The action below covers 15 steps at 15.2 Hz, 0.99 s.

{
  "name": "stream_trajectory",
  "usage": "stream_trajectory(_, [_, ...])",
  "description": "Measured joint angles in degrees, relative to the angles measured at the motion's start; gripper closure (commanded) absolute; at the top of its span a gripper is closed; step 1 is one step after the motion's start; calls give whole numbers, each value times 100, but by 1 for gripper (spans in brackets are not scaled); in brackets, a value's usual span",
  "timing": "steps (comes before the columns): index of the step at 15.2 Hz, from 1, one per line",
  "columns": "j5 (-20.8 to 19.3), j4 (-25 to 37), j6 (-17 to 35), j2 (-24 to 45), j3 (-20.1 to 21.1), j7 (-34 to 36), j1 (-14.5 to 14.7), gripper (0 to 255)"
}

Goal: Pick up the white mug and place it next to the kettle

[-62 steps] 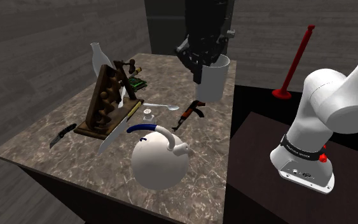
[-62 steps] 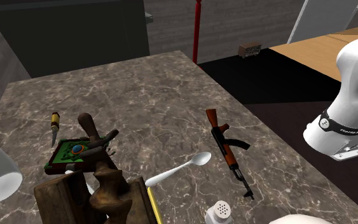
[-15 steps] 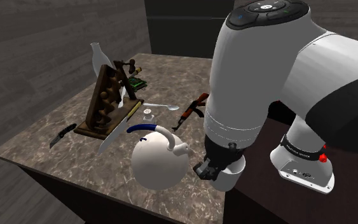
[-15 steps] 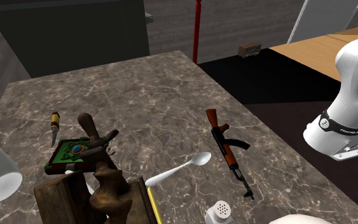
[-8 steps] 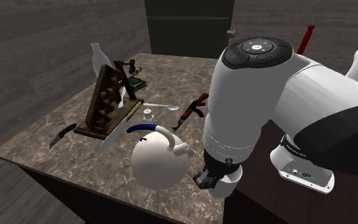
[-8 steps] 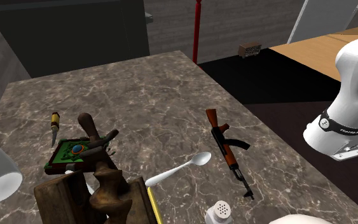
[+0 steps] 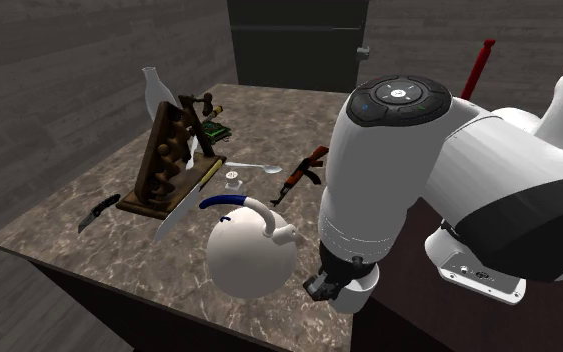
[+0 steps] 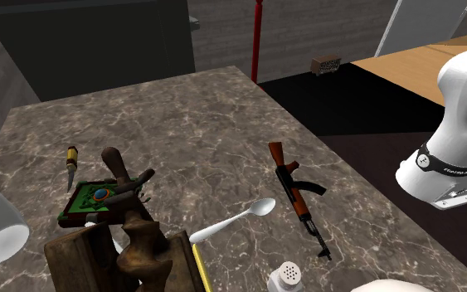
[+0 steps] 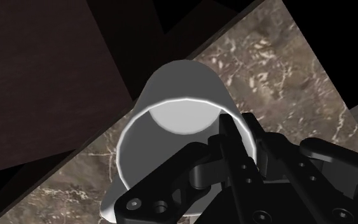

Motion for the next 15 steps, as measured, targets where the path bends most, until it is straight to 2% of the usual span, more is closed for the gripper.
stream_trajectory(1, [0,0,1,0,0,0,0,0])
stream_trajectory(7, [0,0,1,0,0,0,0,0])
stream_trajectory(11, [86,335,-636,-339,-197,-106,92,0])
stream_trajectory(15, [122,415,-837,-459,-263,-141,134,0])
